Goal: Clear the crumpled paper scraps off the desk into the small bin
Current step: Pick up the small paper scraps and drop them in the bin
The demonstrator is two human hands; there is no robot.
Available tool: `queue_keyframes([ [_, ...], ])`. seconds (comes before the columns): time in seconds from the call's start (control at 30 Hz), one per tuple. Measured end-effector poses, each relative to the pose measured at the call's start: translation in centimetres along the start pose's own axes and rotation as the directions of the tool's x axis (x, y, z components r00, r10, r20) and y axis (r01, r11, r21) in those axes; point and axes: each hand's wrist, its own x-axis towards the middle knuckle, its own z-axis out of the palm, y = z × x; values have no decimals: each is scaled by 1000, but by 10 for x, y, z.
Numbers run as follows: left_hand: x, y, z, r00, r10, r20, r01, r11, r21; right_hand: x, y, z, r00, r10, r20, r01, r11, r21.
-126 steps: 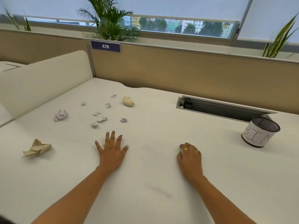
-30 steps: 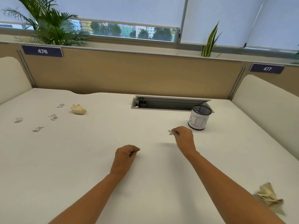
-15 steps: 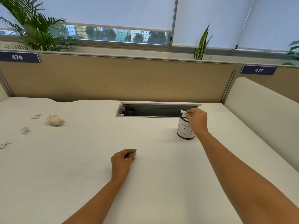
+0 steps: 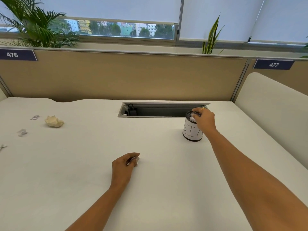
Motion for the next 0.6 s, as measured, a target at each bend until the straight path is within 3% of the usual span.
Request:
queue_keyframes([
  [0.2, -1, 1, -1, 1000, 4, 12, -4, 1000, 7, -17, 10, -3, 961, -20, -277, 57, 991, 124],
  [0.37, -4, 2, 1, 1000, 10, 3, -10, 1000, 13, -46, 37, 3, 906, -3, -424, 45, 995, 89],
  [0.43, -4, 2, 2, 1000, 6, -8, -6, 1000, -8, -58, 55, 7, 927, 27, -374, -15, 999, 35],
  [0.6, 0, 9, 14, 1000, 0, 1, 0, 998, -57, -75, 96, 9, 995, 85, -48, -95, 955, -282],
])
